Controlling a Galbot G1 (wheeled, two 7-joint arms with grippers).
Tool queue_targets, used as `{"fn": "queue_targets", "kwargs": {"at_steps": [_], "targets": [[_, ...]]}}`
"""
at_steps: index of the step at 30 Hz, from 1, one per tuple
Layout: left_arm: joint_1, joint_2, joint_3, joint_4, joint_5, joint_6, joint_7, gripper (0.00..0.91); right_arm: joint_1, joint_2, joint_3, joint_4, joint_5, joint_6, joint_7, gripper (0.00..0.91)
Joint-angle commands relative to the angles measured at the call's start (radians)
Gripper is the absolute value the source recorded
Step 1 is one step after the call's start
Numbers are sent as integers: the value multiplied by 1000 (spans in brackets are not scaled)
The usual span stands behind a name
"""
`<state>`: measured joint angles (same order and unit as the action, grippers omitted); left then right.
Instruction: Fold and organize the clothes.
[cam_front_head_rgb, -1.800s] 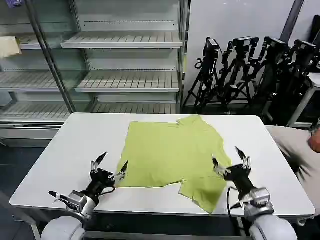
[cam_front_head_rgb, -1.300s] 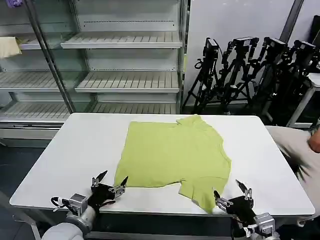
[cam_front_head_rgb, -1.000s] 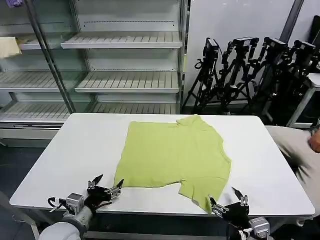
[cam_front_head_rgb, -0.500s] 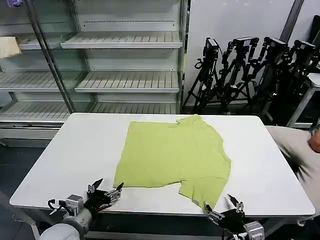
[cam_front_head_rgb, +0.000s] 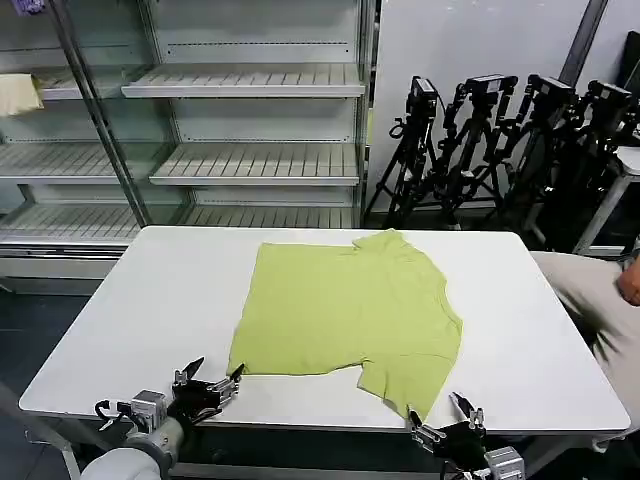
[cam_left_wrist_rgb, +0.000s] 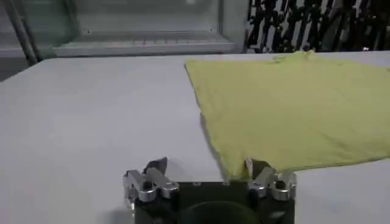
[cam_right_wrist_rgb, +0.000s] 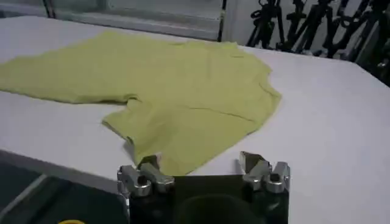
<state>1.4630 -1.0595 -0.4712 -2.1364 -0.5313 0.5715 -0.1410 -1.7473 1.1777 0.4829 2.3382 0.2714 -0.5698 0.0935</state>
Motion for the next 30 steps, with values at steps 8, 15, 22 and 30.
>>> {"fn": "queue_targets", "kwargs": {"at_steps": [8,15,22,30], "targets": [[11,-2,14,-6,-13,5,11,10,0,3,-15,-10,26,-8,13,0],[5,-3,31,-9,-13,5,22,10,4,1,-16,-8,33,-7,10,0],[-19,-7,37,-10,-13,4,31,10,24,2,-17,-10,33,5,-6,0],[-110,-11,30,-15,-15,-6,22,10,154,-16,1,1,99,19,3,0]]}}
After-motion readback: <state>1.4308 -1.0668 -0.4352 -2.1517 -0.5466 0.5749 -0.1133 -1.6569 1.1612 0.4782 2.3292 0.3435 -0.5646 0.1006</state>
